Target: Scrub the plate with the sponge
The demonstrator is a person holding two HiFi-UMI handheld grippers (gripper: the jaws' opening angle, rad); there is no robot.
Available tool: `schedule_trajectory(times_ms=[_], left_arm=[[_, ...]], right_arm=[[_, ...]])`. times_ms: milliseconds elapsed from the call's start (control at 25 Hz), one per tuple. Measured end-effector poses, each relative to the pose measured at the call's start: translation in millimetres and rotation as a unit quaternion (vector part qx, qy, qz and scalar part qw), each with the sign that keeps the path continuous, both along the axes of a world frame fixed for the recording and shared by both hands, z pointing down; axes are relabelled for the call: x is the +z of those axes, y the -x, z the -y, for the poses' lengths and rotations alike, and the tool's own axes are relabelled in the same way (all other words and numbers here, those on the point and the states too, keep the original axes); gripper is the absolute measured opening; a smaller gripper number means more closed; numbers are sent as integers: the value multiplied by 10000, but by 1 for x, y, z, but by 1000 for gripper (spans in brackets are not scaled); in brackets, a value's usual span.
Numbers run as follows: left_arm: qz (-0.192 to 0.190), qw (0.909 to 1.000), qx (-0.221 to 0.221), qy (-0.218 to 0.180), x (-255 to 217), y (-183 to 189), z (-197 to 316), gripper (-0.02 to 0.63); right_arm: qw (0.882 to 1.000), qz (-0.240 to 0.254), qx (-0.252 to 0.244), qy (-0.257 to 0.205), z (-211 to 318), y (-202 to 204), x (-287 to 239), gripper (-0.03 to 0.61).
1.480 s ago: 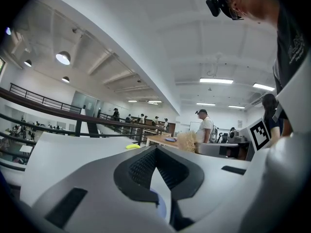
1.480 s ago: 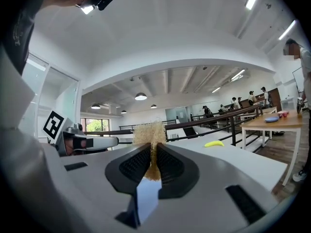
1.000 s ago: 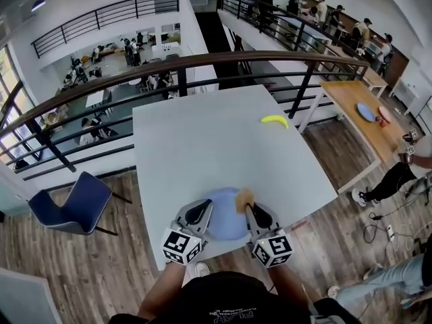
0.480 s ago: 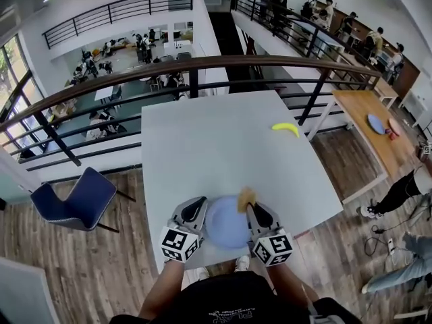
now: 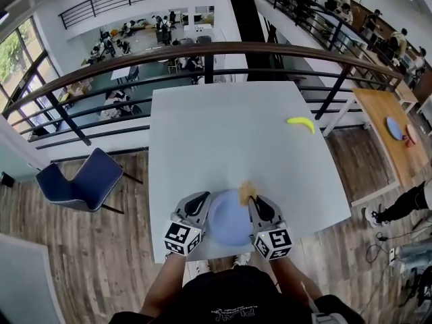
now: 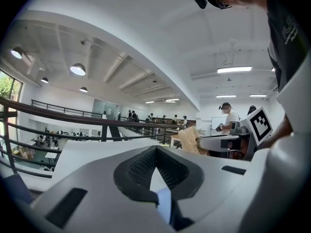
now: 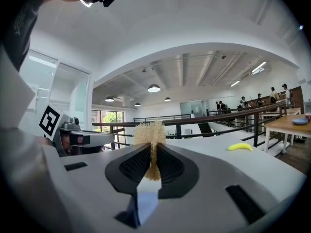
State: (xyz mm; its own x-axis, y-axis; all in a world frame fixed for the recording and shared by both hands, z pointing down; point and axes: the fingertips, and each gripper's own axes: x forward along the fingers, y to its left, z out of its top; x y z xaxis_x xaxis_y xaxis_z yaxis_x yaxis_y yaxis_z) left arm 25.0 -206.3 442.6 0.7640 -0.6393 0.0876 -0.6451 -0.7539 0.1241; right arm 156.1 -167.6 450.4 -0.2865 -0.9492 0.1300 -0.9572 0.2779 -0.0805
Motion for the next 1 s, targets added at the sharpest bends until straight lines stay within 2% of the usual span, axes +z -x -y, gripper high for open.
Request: schedule_trajectory(times_ms=[280, 480, 680, 880, 1000], left_arm=[[147, 9985, -400, 335, 41, 17, 14, 3], [270, 9959, -637, 583, 72, 30, 20, 3], [167, 9918, -928, 858, 97, 41, 35, 3], [284, 9883, -976, 1136, 132, 48, 38, 3], [211, 9857, -995, 1346, 151, 51, 37, 3]], right_arm=[[9989, -71, -225, 414, 18, 5, 41, 43], [9965, -176, -118, 809, 25, 1, 73, 43], [9909, -379, -237, 1268, 32, 3, 114, 43], [9832, -674, -306, 1669, 34, 10, 151, 43], [9795, -760, -341, 1835, 36, 18, 166, 43]])
